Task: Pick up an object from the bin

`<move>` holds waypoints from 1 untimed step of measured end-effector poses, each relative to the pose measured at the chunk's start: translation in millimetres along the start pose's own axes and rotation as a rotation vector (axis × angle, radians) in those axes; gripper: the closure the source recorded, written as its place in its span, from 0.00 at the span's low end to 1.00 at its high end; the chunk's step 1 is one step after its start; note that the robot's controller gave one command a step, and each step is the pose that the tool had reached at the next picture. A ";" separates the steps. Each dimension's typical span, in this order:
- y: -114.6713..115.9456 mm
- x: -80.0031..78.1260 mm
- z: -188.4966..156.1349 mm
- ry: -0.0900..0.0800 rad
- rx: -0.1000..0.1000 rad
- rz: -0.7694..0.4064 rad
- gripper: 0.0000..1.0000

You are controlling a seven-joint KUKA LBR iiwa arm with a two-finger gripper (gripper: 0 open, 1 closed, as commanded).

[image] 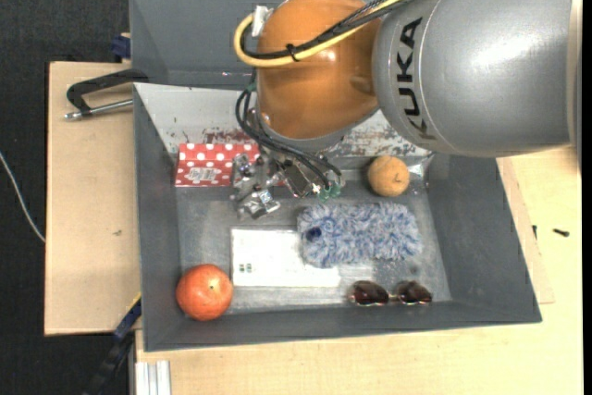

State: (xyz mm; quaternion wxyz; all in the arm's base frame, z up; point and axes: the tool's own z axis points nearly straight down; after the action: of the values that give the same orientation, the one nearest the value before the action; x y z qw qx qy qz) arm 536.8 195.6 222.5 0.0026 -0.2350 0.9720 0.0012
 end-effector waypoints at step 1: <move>-7.1 3.4 57.3 0.003 0.000 0.036 0.00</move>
Offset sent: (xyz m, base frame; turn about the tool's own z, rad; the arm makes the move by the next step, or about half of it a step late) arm 0.0000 0.0000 0.0000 0.0000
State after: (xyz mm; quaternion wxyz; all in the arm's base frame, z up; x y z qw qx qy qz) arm 537.3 187.9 165.2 0.0013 -0.2176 0.9760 0.0010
